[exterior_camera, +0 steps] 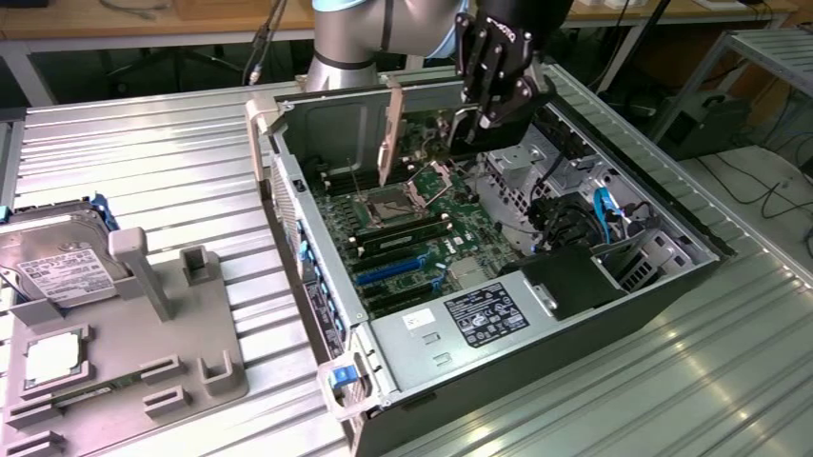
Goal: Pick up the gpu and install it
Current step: 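Insert the gpu into the slot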
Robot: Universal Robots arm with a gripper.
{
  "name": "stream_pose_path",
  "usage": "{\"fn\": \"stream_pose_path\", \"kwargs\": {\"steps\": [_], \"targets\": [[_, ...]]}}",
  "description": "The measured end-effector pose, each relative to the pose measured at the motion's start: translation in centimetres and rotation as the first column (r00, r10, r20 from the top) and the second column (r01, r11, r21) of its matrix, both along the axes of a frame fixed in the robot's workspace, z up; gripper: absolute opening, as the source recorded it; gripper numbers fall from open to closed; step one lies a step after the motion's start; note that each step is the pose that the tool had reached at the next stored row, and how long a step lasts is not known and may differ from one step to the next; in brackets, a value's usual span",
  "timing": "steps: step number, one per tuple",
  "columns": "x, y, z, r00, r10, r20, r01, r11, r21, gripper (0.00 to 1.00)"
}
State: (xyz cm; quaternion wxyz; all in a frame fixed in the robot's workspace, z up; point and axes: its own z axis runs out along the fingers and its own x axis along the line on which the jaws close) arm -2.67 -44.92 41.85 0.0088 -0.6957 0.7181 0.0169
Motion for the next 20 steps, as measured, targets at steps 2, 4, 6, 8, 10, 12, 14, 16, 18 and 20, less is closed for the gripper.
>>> {"fn": "stream_pose_path", "kwargs": {"steps": [2,4,6,8,10,12,14,16,18,20], "targets": [[0.0,0.0,-0.13,1.0,0.0,0.0,0.0,1.0,0.0,0.28],[0.0,0.0,-0.25,1.0,0.0,0.0,0.0,1.0,-0.0001,0.28],[0.0,0.0,-0.38,1.0,0.0,0.0,0.0,1.0,-0.0001,0.28],[0.0,0.0,-0.52,1.0,0.0,0.0,0.0,1.0,0.0,0.28],[0.0,0.0,-0.67,1.0,0.0,0.0,0.0,1.0,0.0,0.28],[0.0,0.0,-0.86,1.0,0.0,0.0,0.0,1.0,0.0002,0.28],[0.0,0.0,-1.02,1.0,0.0,0.0,0.0,1.0,0.0002,0.28],[0.0,0.0,-1.16,1.0,0.0,0.0,0.0,1.0,0.0007,0.28],[0.0,0.0,-1.31,1.0,0.0,0.0,0.0,1.0,0.0012,0.28],[0.0,0.0,-1.47,1.0,0.0,0.0,0.0,1.0,0.0014,0.28]]}}
